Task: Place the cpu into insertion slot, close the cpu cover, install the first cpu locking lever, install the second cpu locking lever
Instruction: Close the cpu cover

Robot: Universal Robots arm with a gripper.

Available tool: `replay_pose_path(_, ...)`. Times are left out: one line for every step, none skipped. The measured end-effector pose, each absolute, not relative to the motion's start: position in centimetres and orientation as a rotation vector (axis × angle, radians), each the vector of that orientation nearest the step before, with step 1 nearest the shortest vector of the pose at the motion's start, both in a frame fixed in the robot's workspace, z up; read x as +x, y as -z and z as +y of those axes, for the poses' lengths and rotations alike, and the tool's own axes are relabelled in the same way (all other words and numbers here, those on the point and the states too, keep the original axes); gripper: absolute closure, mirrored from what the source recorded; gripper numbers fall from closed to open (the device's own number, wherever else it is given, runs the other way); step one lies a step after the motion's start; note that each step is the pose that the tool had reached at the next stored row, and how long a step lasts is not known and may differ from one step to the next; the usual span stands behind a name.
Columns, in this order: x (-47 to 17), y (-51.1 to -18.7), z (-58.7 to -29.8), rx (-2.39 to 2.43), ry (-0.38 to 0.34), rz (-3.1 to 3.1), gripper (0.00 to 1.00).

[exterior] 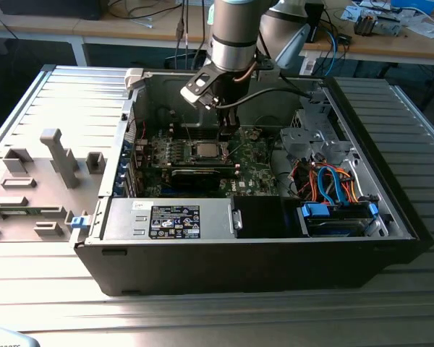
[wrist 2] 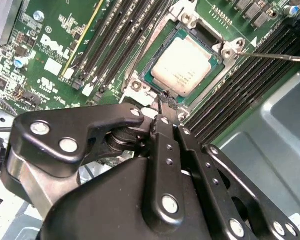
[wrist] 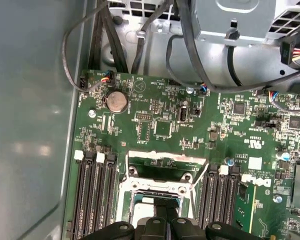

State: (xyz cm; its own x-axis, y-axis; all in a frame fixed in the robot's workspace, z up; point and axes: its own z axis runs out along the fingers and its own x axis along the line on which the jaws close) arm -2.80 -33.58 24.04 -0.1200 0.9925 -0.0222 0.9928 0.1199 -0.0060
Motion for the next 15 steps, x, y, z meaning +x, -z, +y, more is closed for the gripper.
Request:
replay_pose_path(-2.6,-24.2,-33.6,2.076,0.030,2.342,0.89)
replay_pose_path(-2.5,-24.3,-33.6,2.076,0.030,2.342,0.89)
replay_pose_path(-2.3,-24.4,-33.6,2.077,0.030,2.343,0.89)
replay_pose_path(-2.0,-24.6,-33.6,2.078,0.031,2.344,0.89)
replay_pose_path(-1.9,-24.7,-33.6,2.078,0.031,2.345,0.89)
replay_pose_path(-1.8,-24.8,-33.6,2.079,0.031,2.345,0.89)
replay_pose_path(-1.7,-25.1,-33.6,2.079,0.031,2.346,0.89)
replay_pose_path(-1.5,-25.2,-33.6,2.080,0.031,2.347,0.89)
replay_pose_path(-1.4,-25.3,-33.6,2.081,0.032,2.347,0.89)
replay_pose_path(-1.0,-25.5,-33.6,2.082,0.033,2.349,0.89)
replay_pose_path(-0.7,-25.6,-33.6,2.083,0.035,2.351,0.89)
replay_pose_path(-0.4,-25.8,-33.6,2.085,0.035,2.353,0.89)
replay_pose_path(-0.1,-25.9,-33.6,2.087,0.035,2.355,0.89)
replay_pose_path(0.6,-26.0,-33.6,2.091,0.034,2.360,0.89)
replay_pose_path(0.9,-26.1,-33.6,2.093,0.035,2.362,0.89)
